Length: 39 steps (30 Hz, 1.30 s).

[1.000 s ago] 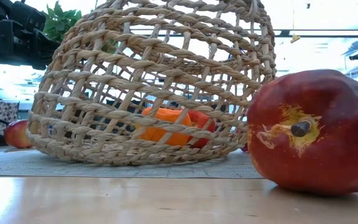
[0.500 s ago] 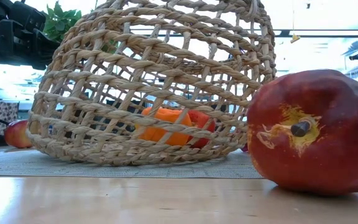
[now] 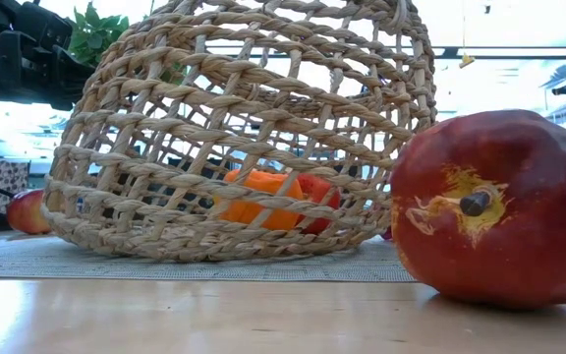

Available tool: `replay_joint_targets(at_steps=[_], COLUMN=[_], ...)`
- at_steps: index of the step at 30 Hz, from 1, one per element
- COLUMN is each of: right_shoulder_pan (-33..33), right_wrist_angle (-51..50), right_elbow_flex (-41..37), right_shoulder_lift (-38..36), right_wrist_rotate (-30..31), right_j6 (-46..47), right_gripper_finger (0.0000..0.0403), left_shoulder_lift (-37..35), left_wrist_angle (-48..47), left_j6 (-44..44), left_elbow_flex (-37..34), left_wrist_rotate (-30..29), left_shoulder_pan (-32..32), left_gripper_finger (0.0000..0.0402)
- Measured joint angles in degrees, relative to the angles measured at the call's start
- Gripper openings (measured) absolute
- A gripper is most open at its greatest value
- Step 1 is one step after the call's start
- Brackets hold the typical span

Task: Build produce basket
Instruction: Put the dark red apple into the brown basket

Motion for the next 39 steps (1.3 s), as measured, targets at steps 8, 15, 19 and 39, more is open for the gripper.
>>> replay_joint_targets(at_steps=[8, 15, 19, 39], right_shoulder_pan=[-0.04, -0.27, -0.65, -12.67], right_wrist_angle=[0.26, 0.24, 0.24, -8.04], right_elbow_flex=[0.00, 0.00, 0.00, 0.00], right_shoulder_lift=[0.00, -0.01, -0.02, 4.26], right_wrist_rotate=[-0.17, -1.39, -1.43, -15.02], right_j6=[-4.48, -4.19, 2.71, 61.32], right_gripper_finger=[0.0334, 0.0334, 0.0334, 0.0334], left_shoulder_lift=[0.01, 0.00, 0.01, 0.01], left_wrist_angle=[0.00, 0.00, 0.00, 0.03], left_j6=[0.01, 0.01, -0.01, 0.01], left_elbow_flex=[0.01, 0.01, -0.01, -0.01], left_wrist_rotate=[0.00, -0.02, 0.00, -0.01], left_shoulder_pan=[0.01, 0.01, 0.00, 0.01], left_gripper_finger=[0.0160, 0.0160, 0.0160, 0.0160])
